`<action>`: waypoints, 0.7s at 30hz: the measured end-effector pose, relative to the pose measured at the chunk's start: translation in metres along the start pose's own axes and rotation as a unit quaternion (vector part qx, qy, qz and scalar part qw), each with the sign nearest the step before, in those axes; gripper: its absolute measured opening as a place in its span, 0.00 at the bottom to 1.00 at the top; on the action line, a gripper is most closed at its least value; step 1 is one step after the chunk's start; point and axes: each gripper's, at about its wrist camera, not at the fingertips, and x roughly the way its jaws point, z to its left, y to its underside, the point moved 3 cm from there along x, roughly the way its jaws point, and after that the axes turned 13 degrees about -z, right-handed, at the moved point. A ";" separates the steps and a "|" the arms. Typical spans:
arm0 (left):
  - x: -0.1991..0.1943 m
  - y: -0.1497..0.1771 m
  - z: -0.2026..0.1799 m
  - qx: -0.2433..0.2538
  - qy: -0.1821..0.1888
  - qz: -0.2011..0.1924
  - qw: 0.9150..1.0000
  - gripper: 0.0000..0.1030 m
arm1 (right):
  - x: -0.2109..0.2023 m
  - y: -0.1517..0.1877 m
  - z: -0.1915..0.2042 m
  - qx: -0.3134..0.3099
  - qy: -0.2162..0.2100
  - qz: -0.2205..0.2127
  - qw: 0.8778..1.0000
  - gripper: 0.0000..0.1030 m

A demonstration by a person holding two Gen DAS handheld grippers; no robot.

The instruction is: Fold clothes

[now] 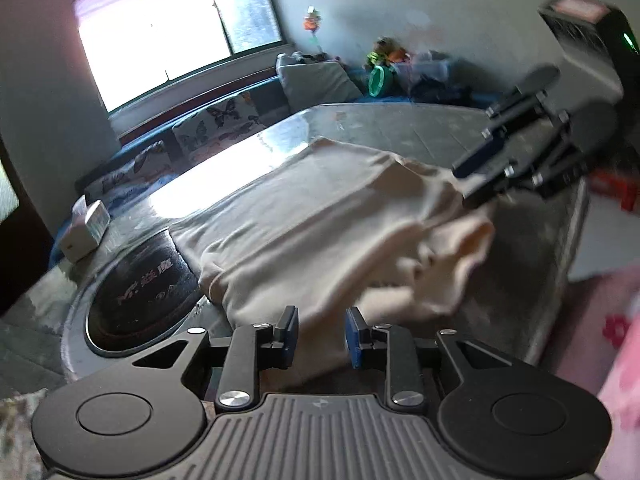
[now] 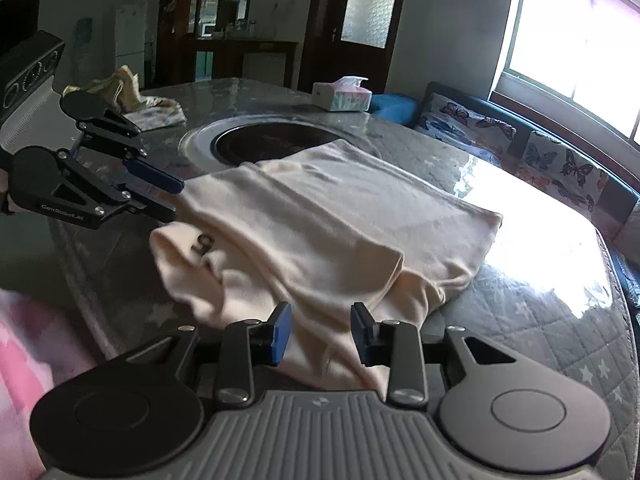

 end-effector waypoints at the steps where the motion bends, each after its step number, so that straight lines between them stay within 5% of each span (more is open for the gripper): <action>1: -0.003 0.001 -0.004 0.012 0.001 0.000 1.000 0.36 | -0.002 0.001 0.002 -0.004 -0.002 0.001 1.000 0.40; 15: 0.011 0.003 -0.038 0.090 0.021 -0.031 0.995 0.38 | -0.009 0.011 0.021 -0.050 -0.016 0.004 0.999 0.50; 21: 0.018 -0.001 -0.031 0.068 0.022 -0.043 0.996 0.12 | -0.006 0.014 0.026 -0.072 -0.018 -0.004 0.997 0.57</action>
